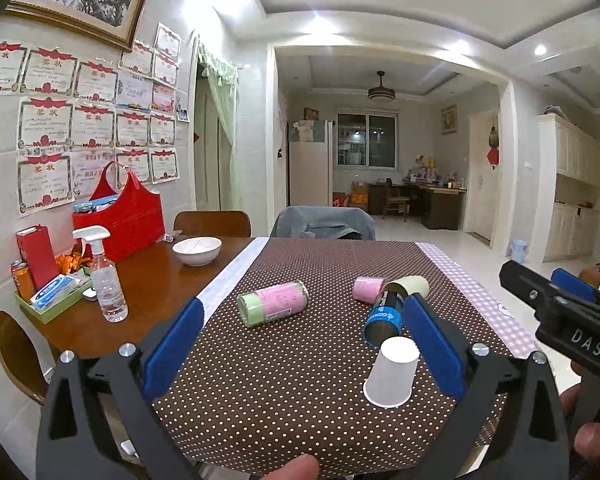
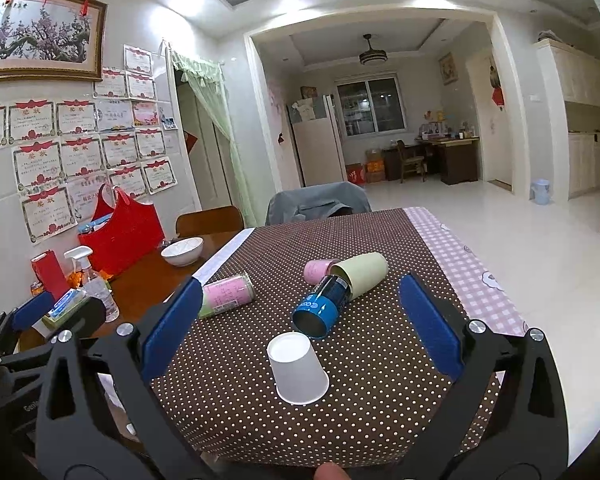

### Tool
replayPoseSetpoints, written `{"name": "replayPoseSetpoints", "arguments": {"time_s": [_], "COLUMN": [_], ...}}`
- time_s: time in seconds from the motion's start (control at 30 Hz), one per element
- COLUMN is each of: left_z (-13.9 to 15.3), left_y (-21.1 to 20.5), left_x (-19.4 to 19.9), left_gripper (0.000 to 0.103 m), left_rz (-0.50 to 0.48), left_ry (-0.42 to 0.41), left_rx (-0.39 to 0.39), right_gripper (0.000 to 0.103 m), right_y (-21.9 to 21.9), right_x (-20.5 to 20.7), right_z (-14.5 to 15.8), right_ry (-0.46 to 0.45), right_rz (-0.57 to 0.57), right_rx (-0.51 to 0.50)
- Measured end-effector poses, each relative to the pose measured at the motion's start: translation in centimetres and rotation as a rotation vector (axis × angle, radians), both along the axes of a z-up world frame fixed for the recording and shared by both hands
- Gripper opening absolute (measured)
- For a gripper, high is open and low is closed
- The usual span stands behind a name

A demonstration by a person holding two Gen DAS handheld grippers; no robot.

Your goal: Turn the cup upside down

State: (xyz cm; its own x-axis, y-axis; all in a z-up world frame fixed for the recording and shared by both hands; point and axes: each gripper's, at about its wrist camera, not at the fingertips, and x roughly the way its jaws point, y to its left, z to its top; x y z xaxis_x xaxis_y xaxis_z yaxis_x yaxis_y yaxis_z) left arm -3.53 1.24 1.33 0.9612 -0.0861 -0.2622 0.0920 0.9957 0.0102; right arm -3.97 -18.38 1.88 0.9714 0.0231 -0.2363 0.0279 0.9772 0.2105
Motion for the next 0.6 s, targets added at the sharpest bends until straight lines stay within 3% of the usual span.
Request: {"name": "replayPoseSetpoints", "arguments": {"time_s": [0.6], "left_z": [-0.01], "left_y": [-0.01], "left_x": [-0.31], "left_gripper": [0.098], "left_rz": [-0.005], "left_ry": [0.004], "left_rx": [-0.007], "right_gripper": [0.097], "right_y": [0.14], "right_x": [-0.15], "right_z": [0.09], "right_ry": [0.002], "right_rz": [-0.017], "right_rx": [-0.018]}}
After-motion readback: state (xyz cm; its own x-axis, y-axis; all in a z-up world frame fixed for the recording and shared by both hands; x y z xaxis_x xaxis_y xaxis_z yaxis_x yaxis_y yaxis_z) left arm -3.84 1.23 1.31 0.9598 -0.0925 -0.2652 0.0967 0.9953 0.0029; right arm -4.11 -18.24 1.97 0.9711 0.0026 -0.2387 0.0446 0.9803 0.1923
